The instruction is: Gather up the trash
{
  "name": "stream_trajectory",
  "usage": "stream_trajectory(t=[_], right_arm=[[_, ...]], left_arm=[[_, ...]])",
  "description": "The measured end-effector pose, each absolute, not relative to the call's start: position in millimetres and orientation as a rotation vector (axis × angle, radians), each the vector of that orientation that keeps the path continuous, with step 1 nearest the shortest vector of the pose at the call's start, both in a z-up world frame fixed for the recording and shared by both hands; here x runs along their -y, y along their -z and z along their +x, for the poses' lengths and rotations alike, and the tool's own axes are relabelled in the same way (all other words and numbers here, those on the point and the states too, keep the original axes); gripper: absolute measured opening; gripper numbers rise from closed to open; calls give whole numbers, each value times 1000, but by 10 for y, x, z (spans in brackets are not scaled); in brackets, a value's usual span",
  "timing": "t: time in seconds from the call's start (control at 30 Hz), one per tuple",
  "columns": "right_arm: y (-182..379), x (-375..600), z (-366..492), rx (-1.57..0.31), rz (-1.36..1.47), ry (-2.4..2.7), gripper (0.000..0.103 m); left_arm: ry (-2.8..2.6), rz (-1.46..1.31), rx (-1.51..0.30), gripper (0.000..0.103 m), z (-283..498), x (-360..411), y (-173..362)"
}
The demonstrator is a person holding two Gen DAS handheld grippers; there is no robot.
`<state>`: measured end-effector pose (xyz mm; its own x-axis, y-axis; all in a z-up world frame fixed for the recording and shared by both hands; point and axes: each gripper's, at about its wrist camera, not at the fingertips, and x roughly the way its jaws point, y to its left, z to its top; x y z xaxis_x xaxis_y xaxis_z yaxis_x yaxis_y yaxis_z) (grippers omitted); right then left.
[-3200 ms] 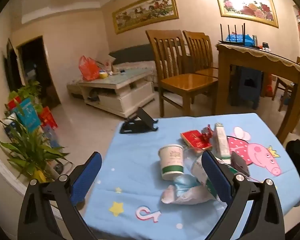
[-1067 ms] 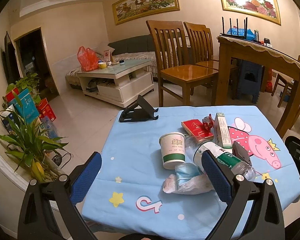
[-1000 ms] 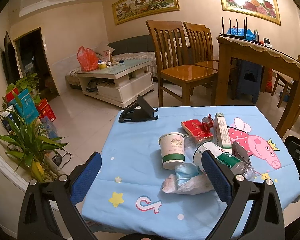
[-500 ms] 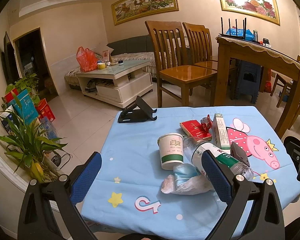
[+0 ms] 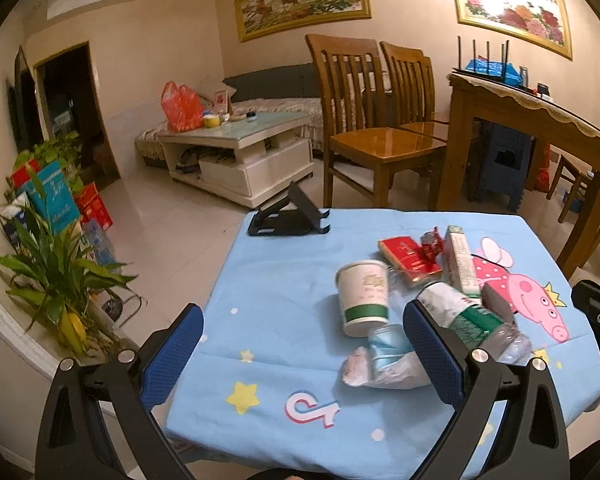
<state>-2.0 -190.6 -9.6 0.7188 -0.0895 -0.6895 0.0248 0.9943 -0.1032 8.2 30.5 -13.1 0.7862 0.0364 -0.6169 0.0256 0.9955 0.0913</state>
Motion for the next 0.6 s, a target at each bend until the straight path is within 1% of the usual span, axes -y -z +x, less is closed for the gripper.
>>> stream_trajectory(t=[0.2,0.4,0.47,0.5,0.53,0.6], right_arm=[[44,1540,166,-785,-139,-66,98],[563,1006,794,-1033,-330,-240,97],[704,910,949,-1098,-363,-255,94],[777,855,1018,-1134,-375,-268,85],[838,835,1057,-1164,-380,-277,81],[969,790,1134,-1231,-387,-276,81]], left_arm=[[-36,55,-680,97,156,-595,199],[-57,-30,-766,97,342,-1002,496],[-77,-55,-816,97,413,-1170,673],[-78,-73,-842,96,434,-1238,748],[-60,-114,-873,96,465,-1339,844],[-58,-143,-893,96,485,-1444,941]])
